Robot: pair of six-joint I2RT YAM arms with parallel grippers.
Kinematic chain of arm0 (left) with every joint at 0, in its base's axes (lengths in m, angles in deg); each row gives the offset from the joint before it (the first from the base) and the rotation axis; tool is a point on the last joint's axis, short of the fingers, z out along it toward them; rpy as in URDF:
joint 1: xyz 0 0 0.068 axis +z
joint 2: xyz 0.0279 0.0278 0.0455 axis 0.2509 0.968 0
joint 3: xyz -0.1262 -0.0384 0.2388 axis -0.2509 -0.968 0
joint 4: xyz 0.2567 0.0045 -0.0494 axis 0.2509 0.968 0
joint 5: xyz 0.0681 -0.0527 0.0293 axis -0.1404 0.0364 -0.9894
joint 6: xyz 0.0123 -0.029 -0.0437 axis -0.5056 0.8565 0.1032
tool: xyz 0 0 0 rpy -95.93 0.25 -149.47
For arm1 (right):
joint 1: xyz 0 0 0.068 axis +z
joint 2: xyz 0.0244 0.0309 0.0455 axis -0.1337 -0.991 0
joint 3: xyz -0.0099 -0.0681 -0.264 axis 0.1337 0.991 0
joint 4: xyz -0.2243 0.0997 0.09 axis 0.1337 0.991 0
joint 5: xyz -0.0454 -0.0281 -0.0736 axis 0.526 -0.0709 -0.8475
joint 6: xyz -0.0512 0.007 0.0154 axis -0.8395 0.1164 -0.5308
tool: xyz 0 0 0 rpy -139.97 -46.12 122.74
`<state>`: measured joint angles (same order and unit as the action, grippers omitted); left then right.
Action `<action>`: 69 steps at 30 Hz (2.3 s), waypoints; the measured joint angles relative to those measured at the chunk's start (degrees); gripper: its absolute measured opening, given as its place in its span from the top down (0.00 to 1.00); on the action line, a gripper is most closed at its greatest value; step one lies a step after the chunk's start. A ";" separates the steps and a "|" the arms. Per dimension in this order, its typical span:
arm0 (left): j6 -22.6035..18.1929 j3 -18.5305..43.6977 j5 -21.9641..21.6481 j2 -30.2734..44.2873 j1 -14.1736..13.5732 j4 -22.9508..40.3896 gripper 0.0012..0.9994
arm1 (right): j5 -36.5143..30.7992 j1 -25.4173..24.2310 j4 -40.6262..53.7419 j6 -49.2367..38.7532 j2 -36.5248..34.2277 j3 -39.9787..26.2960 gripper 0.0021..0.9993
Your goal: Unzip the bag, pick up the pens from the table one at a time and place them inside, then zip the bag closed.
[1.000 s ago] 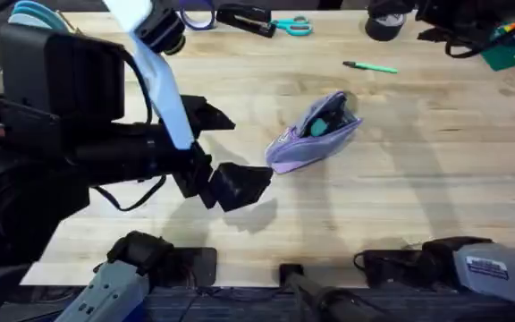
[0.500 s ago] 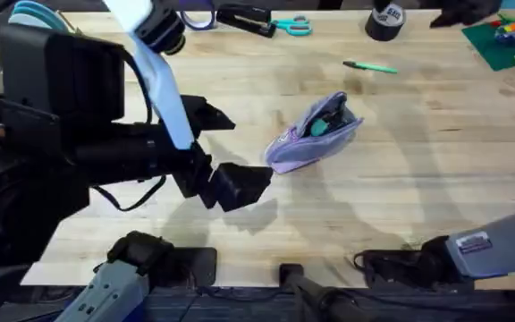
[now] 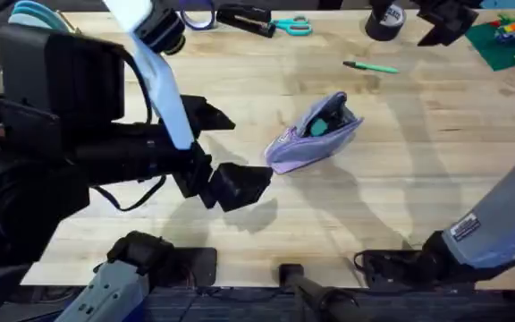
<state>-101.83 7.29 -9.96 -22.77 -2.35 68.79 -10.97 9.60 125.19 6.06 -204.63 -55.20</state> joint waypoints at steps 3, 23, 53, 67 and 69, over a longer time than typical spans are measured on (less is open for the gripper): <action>0.00 0.00 0.00 0.00 0.00 0.00 0.01 | 0.00 -1.36 -1.21 2.73 -1.75 -0.07 0.00; 0.00 0.00 0.00 0.00 0.00 0.00 0.01 | -0.20 -1.95 -9.60 5.76 -15.49 -0.13 0.00; -0.04 0.00 0.00 0.00 0.00 -0.05 0.01 | -3.63 -1.47 -6.93 5.83 -17.95 -1.68 0.96; -0.04 0.00 0.00 0.00 0.00 -0.07 0.01 | -3.40 -1.45 -6.49 5.45 -17.95 -2.13 0.97; -0.04 0.00 0.00 0.00 0.00 -0.04 0.01 | -2.85 -1.43 -5.88 4.50 -17.95 -2.43 0.97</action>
<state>-101.87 7.29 -9.96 -22.77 -2.35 68.75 -13.82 8.17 119.31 10.56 -222.58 -57.63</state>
